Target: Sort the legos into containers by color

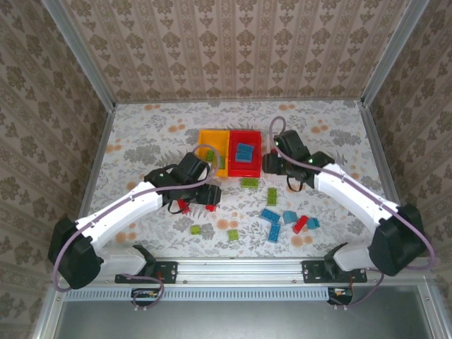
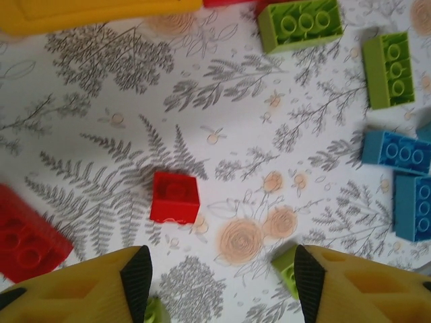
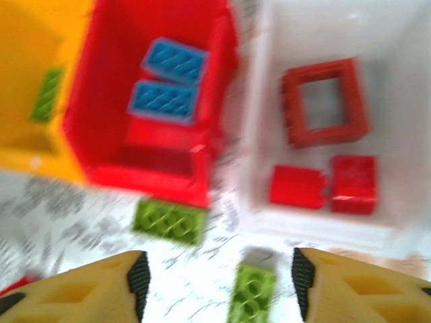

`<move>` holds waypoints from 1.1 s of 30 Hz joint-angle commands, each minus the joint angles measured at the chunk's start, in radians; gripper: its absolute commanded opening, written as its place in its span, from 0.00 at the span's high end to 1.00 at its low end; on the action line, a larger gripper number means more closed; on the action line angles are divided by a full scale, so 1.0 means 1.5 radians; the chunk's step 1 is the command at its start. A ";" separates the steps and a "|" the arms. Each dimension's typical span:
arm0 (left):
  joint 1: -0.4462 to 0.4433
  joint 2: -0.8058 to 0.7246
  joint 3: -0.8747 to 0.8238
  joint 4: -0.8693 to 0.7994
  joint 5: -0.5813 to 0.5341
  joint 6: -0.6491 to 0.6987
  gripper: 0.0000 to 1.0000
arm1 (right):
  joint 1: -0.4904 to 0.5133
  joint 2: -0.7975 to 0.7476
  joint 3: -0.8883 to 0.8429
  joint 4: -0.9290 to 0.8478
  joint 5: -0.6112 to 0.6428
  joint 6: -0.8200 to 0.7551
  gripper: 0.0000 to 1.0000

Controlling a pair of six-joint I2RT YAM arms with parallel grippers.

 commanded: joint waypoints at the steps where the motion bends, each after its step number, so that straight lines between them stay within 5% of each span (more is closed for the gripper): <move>1: 0.000 -0.036 -0.017 -0.081 -0.013 -0.036 0.38 | 0.033 -0.029 -0.066 0.066 -0.130 -0.040 0.34; 7: -0.040 -0.075 -0.103 -0.156 -0.003 -0.160 0.32 | 0.074 -0.026 -0.098 0.096 -0.273 -0.065 0.26; 10: -0.056 -0.079 -0.145 -0.119 0.012 -0.237 0.12 | 0.080 -0.014 -0.101 0.111 -0.353 -0.074 0.20; 15: -0.063 -0.056 -0.179 -0.062 0.006 -0.295 0.12 | 0.085 0.002 -0.093 0.093 -0.400 -0.093 0.20; 28: -0.069 0.060 -0.173 -0.024 -0.025 -0.321 0.47 | 0.084 -0.007 -0.111 0.093 -0.413 -0.094 0.20; 33: -0.070 0.067 -0.175 -0.028 -0.039 -0.304 0.50 | 0.084 -0.010 -0.119 0.106 -0.411 -0.081 0.20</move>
